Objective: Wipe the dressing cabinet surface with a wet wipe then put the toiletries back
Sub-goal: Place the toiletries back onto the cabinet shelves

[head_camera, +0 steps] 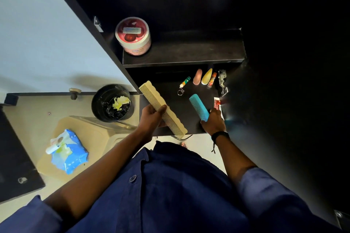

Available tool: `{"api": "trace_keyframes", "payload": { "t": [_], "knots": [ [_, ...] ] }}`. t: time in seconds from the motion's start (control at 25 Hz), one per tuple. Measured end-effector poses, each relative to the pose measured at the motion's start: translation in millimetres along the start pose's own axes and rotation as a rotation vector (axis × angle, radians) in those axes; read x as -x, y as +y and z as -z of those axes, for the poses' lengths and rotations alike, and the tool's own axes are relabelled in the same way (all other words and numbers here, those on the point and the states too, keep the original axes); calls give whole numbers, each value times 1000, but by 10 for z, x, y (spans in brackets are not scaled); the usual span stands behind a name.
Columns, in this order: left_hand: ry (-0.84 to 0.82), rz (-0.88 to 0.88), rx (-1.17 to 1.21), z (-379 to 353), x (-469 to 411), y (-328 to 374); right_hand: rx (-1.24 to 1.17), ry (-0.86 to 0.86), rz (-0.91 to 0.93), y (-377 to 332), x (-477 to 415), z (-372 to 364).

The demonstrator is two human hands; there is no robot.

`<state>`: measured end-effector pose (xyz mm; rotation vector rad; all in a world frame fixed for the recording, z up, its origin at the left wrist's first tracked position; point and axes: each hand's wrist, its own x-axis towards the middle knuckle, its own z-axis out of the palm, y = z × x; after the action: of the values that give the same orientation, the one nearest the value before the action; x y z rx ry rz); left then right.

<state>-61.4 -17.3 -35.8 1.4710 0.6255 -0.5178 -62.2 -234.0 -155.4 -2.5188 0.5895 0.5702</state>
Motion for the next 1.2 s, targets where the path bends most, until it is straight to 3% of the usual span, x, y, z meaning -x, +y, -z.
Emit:
{"api": "trace_keyframes", "payload": {
  "t": [0.28, 0.4, 0.68, 0.92, 1.2],
  "knots": [
    [-12, -21, -27, 235, 124, 8, 100, 30, -20, -72, -80, -116],
    [-39, -35, -46, 310, 152, 29, -85, 28, 69, -170, -4, 59],
    [-144, -120, -28, 410, 185, 126, -704, -404, 365, -823, 513, 621],
    [-203, -131, 55, 428, 242, 256, -758, -532, 417, -1220, 765, 853],
    [-186, -271, 173, 418, 489, 785, -752, -414, 492, -1390, 1101, 1407]
  ]
}}
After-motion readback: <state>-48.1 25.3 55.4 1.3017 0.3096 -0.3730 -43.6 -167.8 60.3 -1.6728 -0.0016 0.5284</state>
